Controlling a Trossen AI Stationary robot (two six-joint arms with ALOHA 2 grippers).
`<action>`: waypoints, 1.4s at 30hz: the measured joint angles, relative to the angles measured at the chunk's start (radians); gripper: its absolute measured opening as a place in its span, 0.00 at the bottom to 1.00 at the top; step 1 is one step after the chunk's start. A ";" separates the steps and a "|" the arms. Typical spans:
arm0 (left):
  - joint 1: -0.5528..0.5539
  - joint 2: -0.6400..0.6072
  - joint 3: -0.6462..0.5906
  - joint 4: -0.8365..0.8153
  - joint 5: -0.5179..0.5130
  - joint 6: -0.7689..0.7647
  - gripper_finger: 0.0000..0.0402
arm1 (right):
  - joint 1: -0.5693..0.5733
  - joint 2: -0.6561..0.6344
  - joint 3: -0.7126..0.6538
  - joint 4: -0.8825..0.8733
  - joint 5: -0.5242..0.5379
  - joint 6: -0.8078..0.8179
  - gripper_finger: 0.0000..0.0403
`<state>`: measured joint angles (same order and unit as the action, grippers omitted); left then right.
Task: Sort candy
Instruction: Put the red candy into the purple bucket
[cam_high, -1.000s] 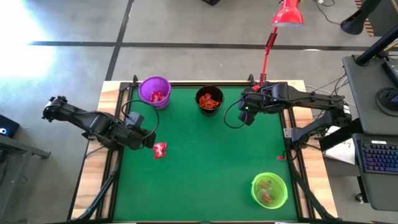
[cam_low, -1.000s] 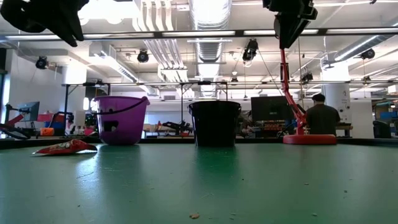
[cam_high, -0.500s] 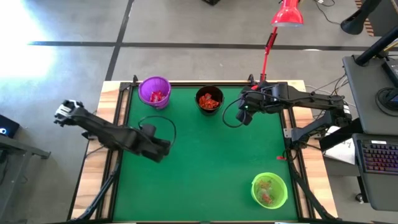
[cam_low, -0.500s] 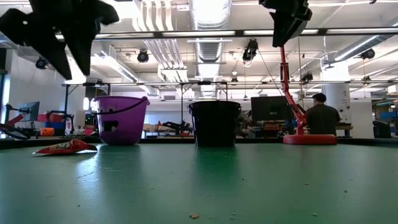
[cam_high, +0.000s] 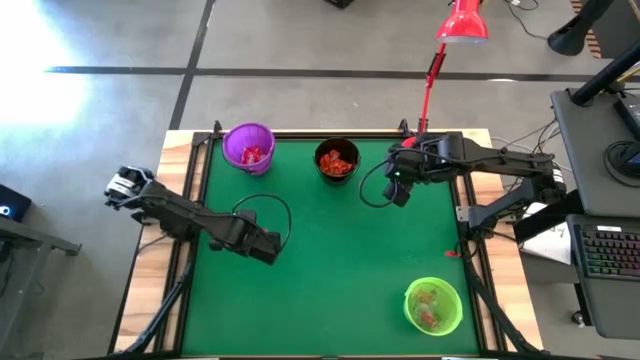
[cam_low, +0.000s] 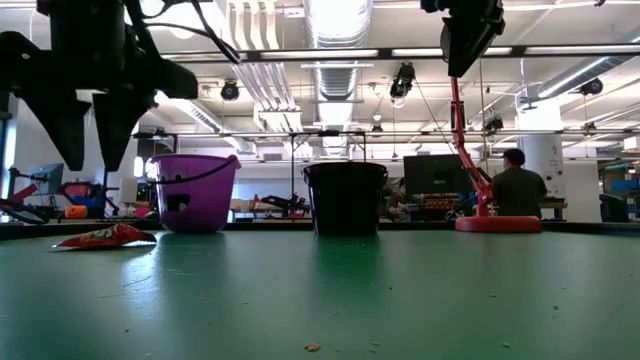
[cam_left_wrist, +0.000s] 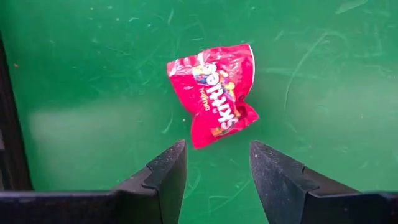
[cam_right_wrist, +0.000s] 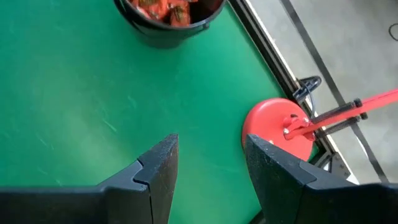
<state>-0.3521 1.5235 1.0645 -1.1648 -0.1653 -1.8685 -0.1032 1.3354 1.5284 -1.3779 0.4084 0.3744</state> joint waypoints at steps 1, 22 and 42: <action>0.002 0.009 0.000 0.007 0.000 -0.004 0.39 | 0.003 0.000 0.000 -0.011 -0.001 0.004 0.44; 0.110 0.249 -0.007 0.096 0.078 0.041 0.39 | 0.154 -0.007 0.000 -0.054 -0.072 0.071 0.44; 0.158 0.206 -0.125 0.187 0.092 0.309 0.03 | 0.158 -0.008 0.000 -0.055 -0.078 0.087 0.44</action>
<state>-0.1944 1.7291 0.9392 -0.9782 -0.0738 -1.5592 0.0547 1.3273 1.5284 -1.4329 0.3300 0.4619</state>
